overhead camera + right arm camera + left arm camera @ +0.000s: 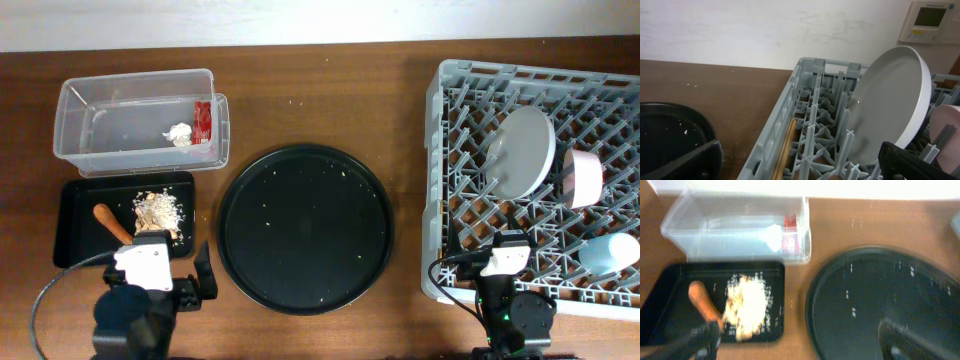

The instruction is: Sort waste into correct bins and load items into the dishwasher rack

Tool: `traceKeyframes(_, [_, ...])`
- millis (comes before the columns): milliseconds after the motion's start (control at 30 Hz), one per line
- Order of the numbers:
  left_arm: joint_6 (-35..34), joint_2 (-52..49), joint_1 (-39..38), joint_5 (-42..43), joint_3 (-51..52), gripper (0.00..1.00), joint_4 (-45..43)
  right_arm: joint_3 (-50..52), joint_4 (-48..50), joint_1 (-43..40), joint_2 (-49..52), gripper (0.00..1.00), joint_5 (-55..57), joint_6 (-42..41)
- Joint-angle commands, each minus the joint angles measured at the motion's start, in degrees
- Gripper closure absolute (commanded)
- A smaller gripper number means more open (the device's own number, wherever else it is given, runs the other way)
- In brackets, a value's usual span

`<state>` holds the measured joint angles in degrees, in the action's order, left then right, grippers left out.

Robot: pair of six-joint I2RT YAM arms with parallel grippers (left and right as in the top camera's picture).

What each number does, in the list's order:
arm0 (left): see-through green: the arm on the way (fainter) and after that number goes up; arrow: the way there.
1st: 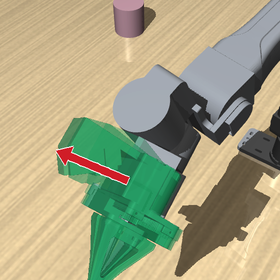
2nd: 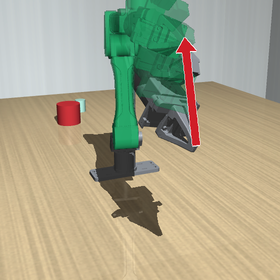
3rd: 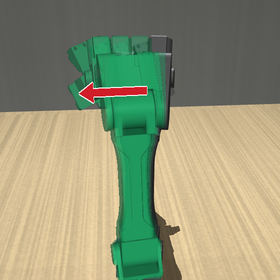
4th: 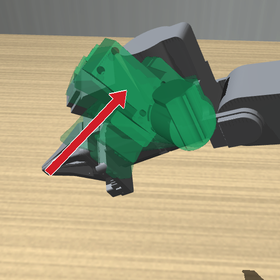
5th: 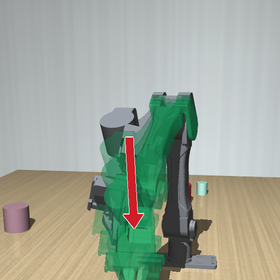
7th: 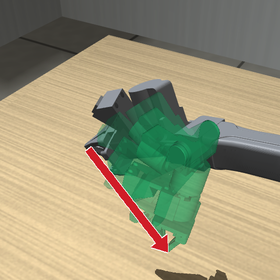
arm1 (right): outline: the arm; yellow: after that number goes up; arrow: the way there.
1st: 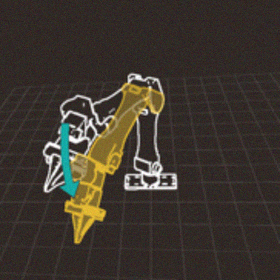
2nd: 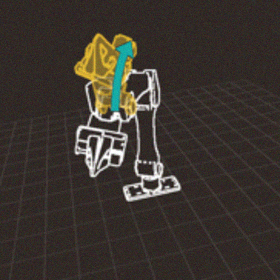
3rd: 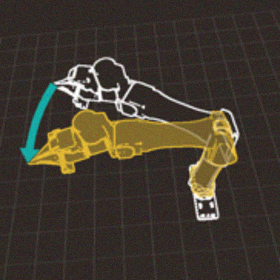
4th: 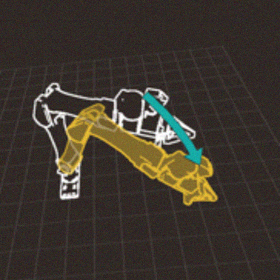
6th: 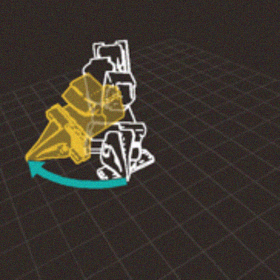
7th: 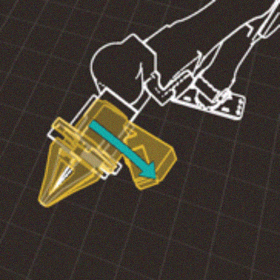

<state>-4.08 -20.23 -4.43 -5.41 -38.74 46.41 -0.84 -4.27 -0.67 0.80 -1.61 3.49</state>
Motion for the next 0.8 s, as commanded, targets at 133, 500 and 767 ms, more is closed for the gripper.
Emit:
traceKeyframes(133, [0.9, 18.5, 0.1, 0.0, 26.9, 0.01, -28.2, 0.5, 0.0, -0.1, -0.6, 0.02, -0.9, 0.4])
traceKeyframes(500, [9.3, 20.0, 0.8, 8.9, 38.2, 0.01, -41.9, 0.5, 0.0, -0.1, -0.6, 0.02, -0.9, 0.4])
traceKeyframes(767, [9.4, 19.9, 0.8, 8.7, 38.2, 0.01, -42.0, 0.5, 0.0, -0.1, -0.6, 0.02, -0.9, 0.4])
